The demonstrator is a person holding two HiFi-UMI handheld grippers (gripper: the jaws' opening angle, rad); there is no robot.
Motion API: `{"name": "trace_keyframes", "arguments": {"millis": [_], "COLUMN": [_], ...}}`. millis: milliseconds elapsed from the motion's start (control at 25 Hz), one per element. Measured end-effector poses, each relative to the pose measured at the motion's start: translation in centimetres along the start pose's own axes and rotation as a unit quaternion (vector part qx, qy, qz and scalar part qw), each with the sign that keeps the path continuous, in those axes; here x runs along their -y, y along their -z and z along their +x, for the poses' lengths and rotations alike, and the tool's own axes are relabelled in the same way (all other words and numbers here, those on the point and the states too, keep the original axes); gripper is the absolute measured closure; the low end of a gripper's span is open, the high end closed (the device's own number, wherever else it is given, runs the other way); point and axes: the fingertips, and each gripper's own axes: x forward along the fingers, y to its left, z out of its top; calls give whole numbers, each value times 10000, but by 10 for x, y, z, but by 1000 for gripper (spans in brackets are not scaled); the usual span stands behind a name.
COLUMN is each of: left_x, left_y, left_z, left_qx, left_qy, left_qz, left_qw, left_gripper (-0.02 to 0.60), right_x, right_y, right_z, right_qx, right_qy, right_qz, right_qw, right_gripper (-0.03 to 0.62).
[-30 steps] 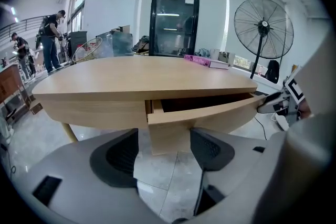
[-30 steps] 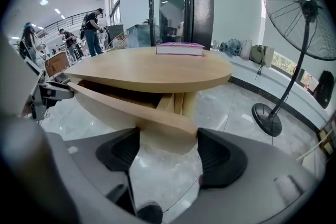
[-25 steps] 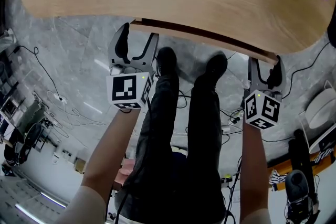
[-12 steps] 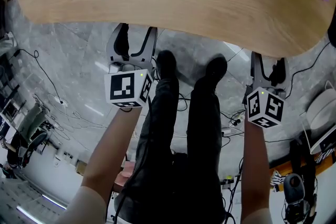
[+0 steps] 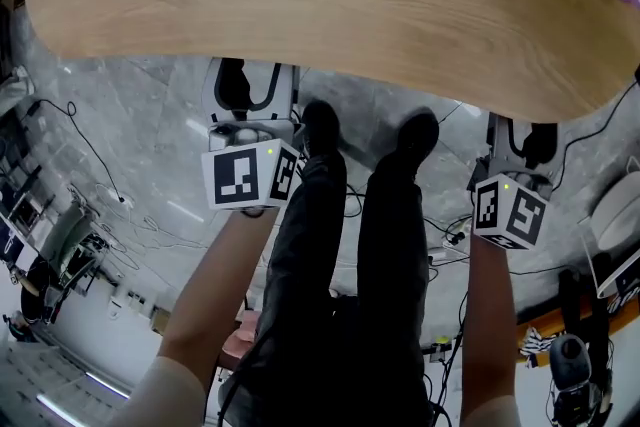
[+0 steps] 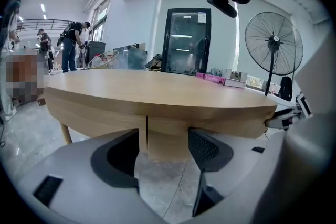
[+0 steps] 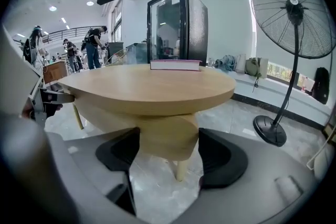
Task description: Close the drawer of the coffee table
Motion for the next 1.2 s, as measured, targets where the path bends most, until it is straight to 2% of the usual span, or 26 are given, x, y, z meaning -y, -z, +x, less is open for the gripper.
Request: {"name": "trace_keyframes", "arguments": {"millis": [200,720,1040,1200], "left_x": [-5,0,9,11], "left_y": [-2,-7,-6,-8], "left_z": [2,15,17,18], "left_qx": [240,497,560,531], "left_qy": [9,33,52,107], "left_qz": [-24,52,24,124], "left_qw": [9997,9987,9984,9985], "left_gripper": [291,293,351,354], "right_x": [-5,3,5,6], "right_y": [-3,-9,-8,-10], "right_z": [3,13,15,15], "right_qx": [275,685,741,751], "right_qy": [-12,-33,-46,-48], "right_qz": [-113,-262,-310,-321], "right_qw": [9996,9973,9968,9967], "right_gripper": [233,233,233,235]}}
